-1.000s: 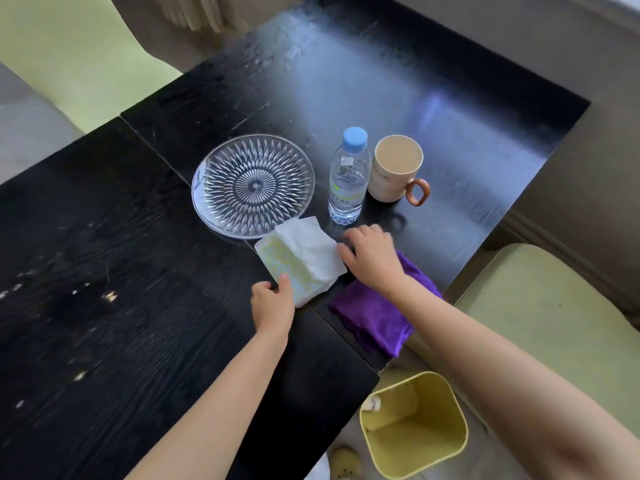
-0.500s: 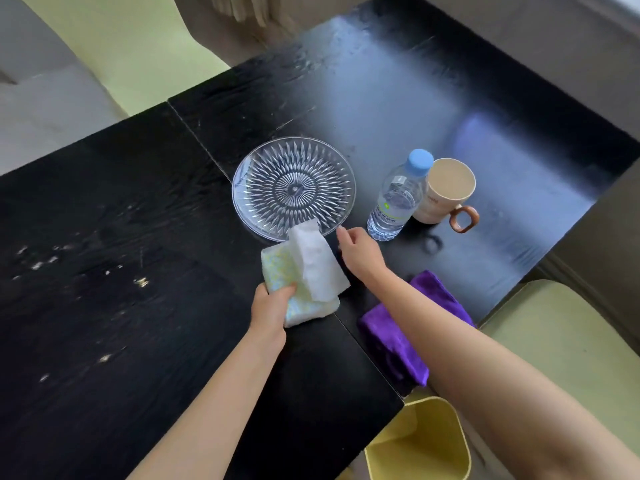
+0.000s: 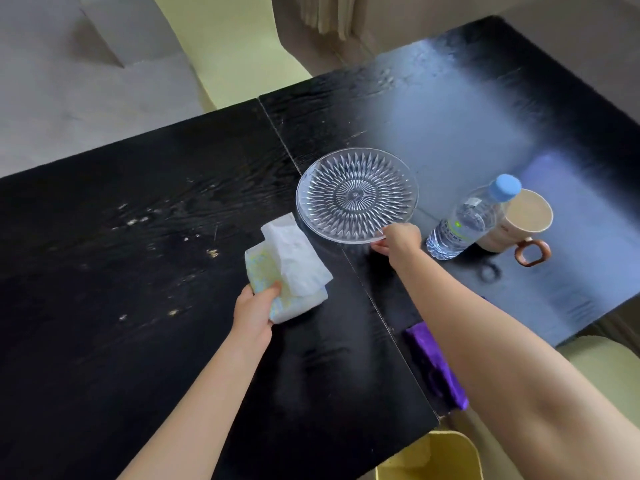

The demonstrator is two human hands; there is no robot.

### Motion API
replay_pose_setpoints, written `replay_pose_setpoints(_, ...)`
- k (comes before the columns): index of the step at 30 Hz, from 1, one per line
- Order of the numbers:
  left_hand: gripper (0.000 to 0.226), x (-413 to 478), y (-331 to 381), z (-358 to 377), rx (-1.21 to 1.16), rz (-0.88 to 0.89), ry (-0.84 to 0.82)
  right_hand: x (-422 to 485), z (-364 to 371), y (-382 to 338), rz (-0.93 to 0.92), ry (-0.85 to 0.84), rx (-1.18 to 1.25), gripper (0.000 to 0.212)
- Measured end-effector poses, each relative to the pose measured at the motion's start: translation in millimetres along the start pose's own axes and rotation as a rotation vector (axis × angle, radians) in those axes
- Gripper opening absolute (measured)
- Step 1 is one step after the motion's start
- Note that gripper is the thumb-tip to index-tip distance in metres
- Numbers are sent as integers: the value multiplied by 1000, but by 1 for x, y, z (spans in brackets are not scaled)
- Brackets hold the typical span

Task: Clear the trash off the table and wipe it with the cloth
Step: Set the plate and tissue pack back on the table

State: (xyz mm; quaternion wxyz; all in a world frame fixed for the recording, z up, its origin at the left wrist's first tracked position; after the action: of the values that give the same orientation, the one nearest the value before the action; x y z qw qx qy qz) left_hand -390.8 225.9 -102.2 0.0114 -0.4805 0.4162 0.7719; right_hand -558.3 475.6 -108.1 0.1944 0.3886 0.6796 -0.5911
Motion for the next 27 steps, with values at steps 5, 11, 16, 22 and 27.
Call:
replay_pose_setpoints(5, 43, -15, 6, -37, -77, 52, 60, -38, 8, 5, -73, -122, -72, 20)
replay_pose_setpoints(11, 46, -57, 13, -105, -120, 163, 148, -94, 27, 35, -150, -166, -147, 26)
replay_pose_setpoints(16, 52, -98, 8, -186, -123, 224, 214, -142, 52, 75, -205, -267, -188, 26)
replay_pose_setpoints(22, 53, -145, -6, -287, -189, 238, 328, -195, 89, 128, -190, -366, -282, 25)
replay_pose_setpoints(27, 51, -175, -13, -363, -245, 244, 407, -244, 131, 165, -173, -454, -326, 25)
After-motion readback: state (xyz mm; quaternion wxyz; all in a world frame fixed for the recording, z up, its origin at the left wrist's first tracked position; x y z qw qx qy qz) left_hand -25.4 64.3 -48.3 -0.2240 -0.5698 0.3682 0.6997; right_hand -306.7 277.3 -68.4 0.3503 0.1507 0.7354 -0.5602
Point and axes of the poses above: each hand's wrist, its own x-axis towards the middle knuckle, its own z-axis out of the palm, y = z × x, the point moved 8 cm from there along x, towards the middle knuckle, and after that the axes turned 9 degrees about -x, right-handed, at the moved point
